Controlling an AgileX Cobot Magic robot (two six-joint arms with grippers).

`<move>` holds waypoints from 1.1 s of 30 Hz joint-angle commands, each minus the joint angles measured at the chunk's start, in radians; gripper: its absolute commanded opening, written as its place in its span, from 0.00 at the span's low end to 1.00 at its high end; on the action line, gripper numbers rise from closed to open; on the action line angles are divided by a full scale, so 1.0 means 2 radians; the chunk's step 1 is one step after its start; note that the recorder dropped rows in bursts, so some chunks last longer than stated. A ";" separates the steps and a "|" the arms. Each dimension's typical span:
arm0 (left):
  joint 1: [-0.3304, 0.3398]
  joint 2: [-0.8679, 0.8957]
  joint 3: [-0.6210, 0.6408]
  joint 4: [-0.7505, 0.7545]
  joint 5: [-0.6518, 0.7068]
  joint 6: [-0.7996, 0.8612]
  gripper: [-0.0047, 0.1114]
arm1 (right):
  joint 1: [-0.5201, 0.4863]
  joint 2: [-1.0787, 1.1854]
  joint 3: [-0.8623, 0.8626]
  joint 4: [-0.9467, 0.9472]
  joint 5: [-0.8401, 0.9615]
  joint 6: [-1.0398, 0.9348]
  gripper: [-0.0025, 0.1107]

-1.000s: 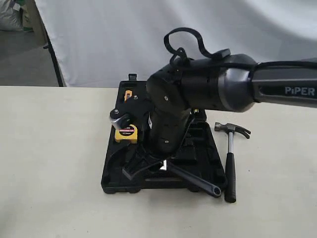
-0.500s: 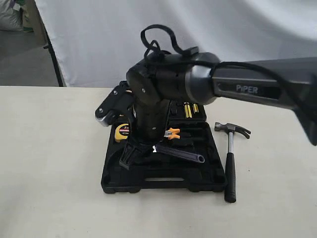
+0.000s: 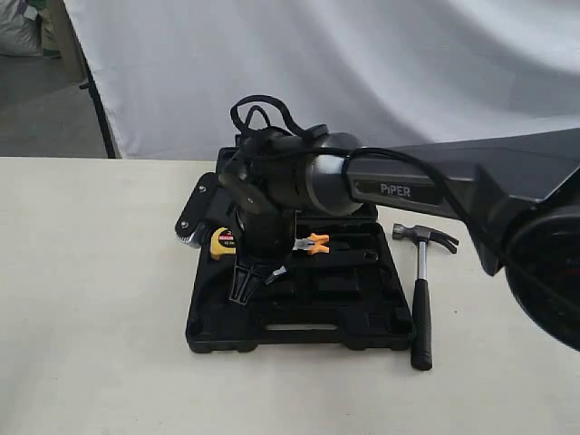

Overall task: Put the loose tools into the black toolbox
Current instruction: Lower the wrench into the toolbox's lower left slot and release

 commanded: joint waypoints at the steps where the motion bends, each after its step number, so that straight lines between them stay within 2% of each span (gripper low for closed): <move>1: 0.013 -0.002 -0.001 0.002 -0.004 -0.002 0.05 | -0.003 -0.002 -0.003 -0.007 -0.004 -0.003 0.02; 9: 0.013 -0.002 -0.001 0.002 -0.004 -0.002 0.05 | -0.003 -0.002 -0.003 -0.007 0.001 0.000 0.02; 17: 0.013 -0.002 -0.001 0.002 -0.004 -0.002 0.05 | -0.003 -0.002 -0.003 -0.033 -0.002 0.075 0.02; 25: 0.013 -0.002 -0.001 0.002 -0.004 -0.002 0.05 | -0.004 -0.002 -0.003 -0.036 -0.017 0.103 0.02; 30: 0.013 -0.002 -0.001 0.002 -0.004 -0.002 0.05 | -0.023 0.007 0.000 -0.026 -0.036 0.168 0.02; 33: 0.013 -0.002 -0.001 0.002 -0.004 -0.002 0.05 | -0.035 0.019 0.000 0.024 -0.034 0.174 0.02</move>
